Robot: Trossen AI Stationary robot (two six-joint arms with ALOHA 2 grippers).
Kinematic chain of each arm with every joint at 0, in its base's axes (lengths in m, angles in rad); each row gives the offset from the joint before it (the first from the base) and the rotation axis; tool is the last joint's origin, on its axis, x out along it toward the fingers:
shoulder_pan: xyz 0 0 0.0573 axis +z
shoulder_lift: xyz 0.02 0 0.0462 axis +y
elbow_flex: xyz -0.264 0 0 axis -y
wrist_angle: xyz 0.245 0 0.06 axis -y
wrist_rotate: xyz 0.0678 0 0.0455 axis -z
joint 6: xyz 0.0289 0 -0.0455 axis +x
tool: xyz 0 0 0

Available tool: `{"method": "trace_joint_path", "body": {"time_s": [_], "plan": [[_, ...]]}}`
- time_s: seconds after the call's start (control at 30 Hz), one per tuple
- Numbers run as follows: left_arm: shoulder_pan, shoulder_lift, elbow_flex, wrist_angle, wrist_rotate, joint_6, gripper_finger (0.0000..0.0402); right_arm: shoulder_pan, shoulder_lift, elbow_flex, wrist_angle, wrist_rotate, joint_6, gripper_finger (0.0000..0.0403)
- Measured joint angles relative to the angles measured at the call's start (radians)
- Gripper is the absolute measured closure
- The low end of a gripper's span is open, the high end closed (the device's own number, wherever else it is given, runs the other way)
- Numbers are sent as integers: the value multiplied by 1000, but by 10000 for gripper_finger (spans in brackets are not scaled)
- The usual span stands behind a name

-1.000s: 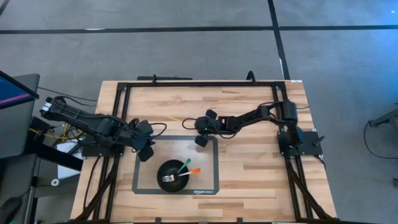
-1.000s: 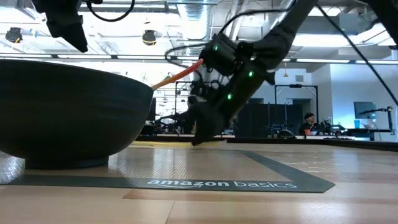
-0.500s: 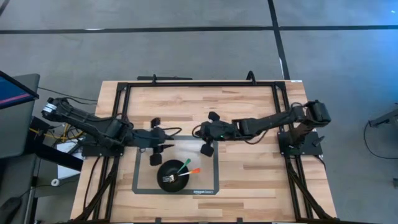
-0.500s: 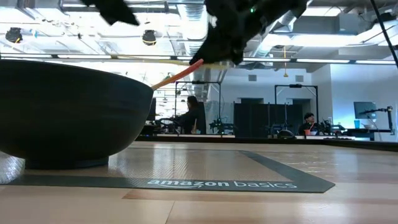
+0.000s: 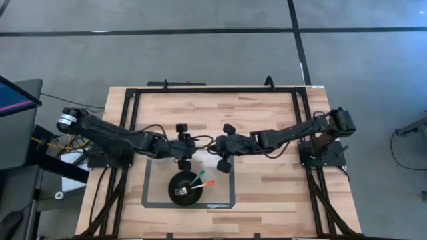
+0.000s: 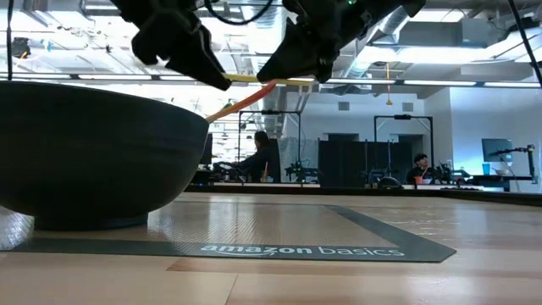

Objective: Pick & Place Utensil
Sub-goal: Put the yellow straw into the white cup on the mat

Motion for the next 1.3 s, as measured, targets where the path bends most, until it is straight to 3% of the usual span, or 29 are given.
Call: {"method": "trace_joint_path", "body": {"time_s": [0.23,0.57,0.9,1.1,1.2,1.3], "plan": [[-16,17,0,5,-5,-1,275,0,0,1,-2,0,0,390],[-24,17,0,5,-6,-9,392,0,-2,1,-11,1,0,333],[-51,16,0,-50,60,-78,396,34,-31,3,-61,5,7,304],[-152,16,0,-61,89,-147,397,53,-58,2,-154,10,27,293],[-236,-11,1,-62,13,-169,397,52,-66,3,-195,11,55,290],[-331,-83,3,-61,-173,-195,397,52,-79,2,-255,11,109,290]]}}
